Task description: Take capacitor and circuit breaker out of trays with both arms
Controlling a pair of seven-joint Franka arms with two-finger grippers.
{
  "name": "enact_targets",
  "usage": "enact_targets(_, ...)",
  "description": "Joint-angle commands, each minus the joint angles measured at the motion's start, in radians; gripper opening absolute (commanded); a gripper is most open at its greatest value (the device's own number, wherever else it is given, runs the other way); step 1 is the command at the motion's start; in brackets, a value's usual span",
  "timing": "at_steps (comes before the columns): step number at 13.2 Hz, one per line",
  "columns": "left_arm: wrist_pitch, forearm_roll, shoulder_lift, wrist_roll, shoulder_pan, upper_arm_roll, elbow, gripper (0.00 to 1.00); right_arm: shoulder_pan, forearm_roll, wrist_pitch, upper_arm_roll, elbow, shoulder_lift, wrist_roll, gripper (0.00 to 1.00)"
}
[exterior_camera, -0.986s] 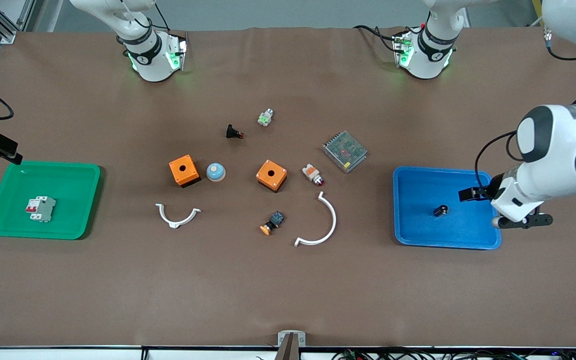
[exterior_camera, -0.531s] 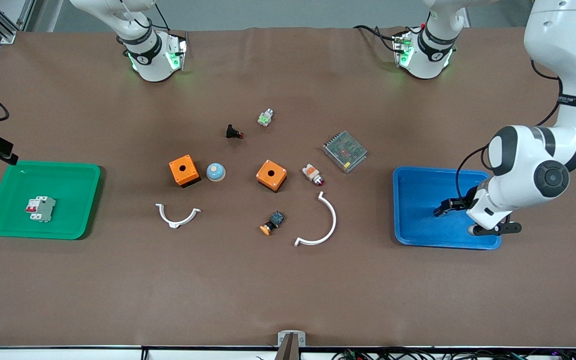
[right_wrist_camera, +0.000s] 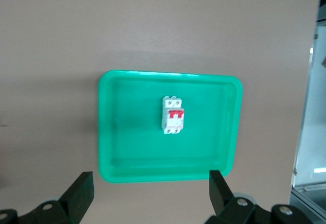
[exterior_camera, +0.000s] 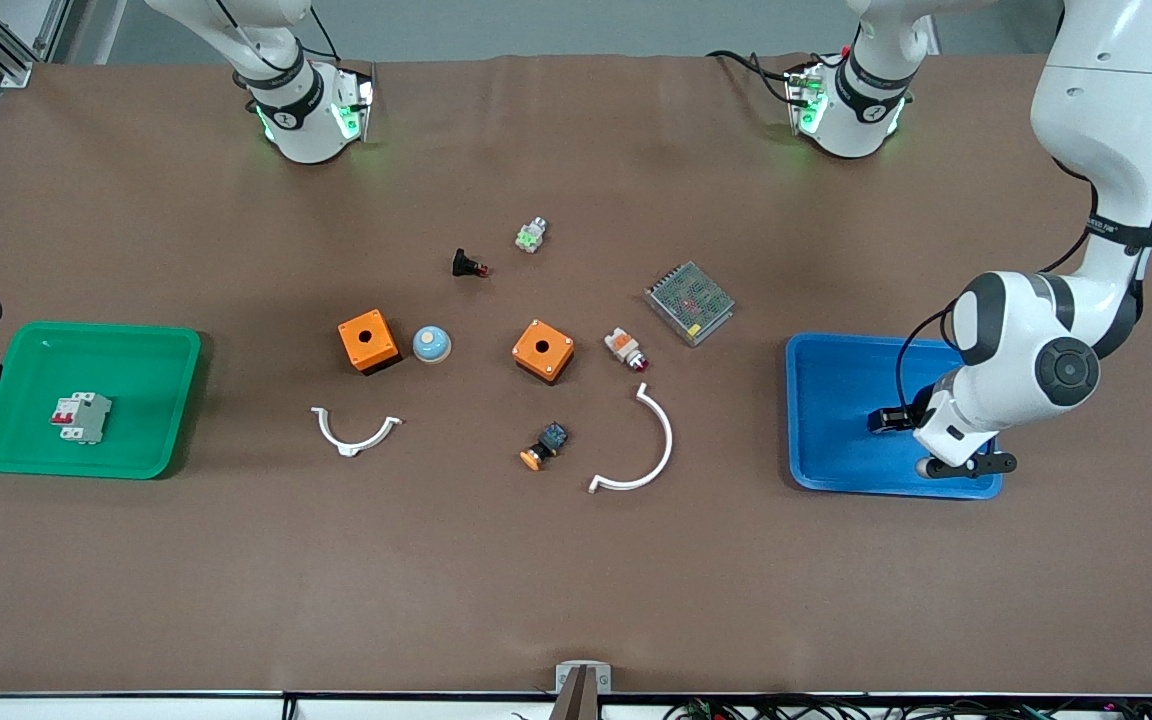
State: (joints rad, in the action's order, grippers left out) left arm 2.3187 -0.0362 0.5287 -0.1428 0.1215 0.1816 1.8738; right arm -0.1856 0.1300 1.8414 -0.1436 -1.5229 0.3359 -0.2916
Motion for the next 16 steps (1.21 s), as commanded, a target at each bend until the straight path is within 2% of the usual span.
enact_targets(1, 0.022, -0.014, -0.003, -0.014, 0.004, 0.004, 0.025, 0.64, -0.089, -0.088, 0.086, 0.013, 0.020, 0.116, -0.099, 1.00)
enact_targets(5, 0.022, -0.014, 0.005, -0.014, 0.004, 0.003, 0.034, 0.58, -0.149, -0.174, 0.166, 0.013, 0.015, 0.245, -0.228, 1.00)
enact_targets(7, 0.022, -0.014, 0.010, -0.014, 0.004, 0.004, 0.034, 0.52, -0.155, -0.174, 0.200, 0.013, -0.028, 0.252, -0.235, 1.00)
enact_targets(8, 0.022, -0.014, 0.011, -0.014, 0.003, 0.004, 0.034, 0.47, -0.155, -0.174, 0.229, 0.013, -0.060, 0.252, -0.235, 1.00)
enact_targets(9, 0.022, -0.014, 0.011, -0.014, 0.003, 0.004, 0.034, 0.38, -0.153, -0.174, 0.254, 0.013, -0.086, 0.252, -0.235, 1.00)
enact_targets(11, 0.021, -0.014, 0.001, -0.015, 0.001, 0.004, 0.031, 0.08, -0.150, -0.174, 0.324, 0.013, -0.126, 0.253, -0.225, 1.00)
enact_targets(12, 0.013, -0.014, -0.009, -0.014, 0.001, 0.004, 0.030, 0.01, -0.149, -0.174, 0.337, 0.012, -0.128, 0.253, -0.225, 1.00)
enact_targets(16, -0.073, -0.014, -0.111, -0.017, 0.000, 0.015, 0.022, 0.01, -0.150, -0.174, 0.370, 0.013, -0.137, 0.287, -0.224, 0.99)
